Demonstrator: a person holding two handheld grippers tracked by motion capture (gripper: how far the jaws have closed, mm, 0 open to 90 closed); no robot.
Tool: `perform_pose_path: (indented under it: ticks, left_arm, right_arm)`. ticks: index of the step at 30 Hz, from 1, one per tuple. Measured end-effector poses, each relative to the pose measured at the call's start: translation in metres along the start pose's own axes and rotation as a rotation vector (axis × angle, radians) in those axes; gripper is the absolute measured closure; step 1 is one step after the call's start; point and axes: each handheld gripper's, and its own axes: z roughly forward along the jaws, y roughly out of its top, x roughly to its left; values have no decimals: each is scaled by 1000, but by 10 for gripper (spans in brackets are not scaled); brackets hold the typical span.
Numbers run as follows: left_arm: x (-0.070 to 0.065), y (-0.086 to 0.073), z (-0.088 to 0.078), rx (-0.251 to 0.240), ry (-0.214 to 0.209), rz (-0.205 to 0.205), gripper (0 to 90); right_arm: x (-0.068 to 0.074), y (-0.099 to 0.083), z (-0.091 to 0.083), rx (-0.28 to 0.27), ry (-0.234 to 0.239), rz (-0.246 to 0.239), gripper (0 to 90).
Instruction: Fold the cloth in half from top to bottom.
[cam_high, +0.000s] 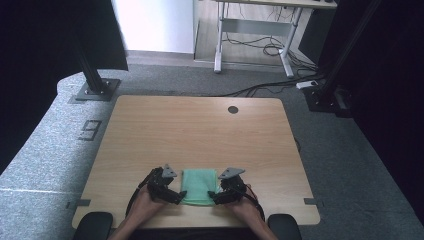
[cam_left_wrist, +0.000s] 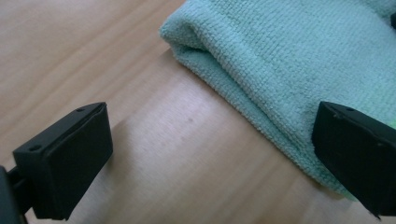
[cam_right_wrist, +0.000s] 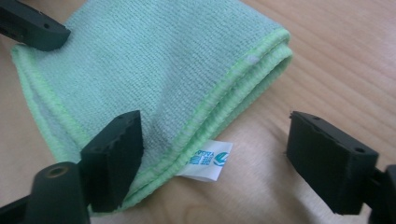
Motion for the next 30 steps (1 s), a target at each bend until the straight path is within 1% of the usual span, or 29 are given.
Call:
perform_pose_path:
  ticks: [4, 10, 16, 21, 30]
  left_arm:
    - [9, 5, 6, -11, -1, -22, 0]
    - [22, 17, 15, -18, 11, -36, 0]
    - [35, 29, 27, -39, 25, -49, 0]
    - [40, 35, 33, -54, 31, -59, 0]
    - [48, 44, 41, -60, 45, -75, 0]
  right_arm:
    - [-7, 4, 5, -5, -14, 9, 164]
    - [-21, 11, 12, -15, -37, 29, 155]
    - [-35, 18, 18, -21, -60, 59, 155]
    - [-47, 22, 22, -29, -79, 78, 155]
    - [-64, 31, 30, -36, -106, 104, 155]
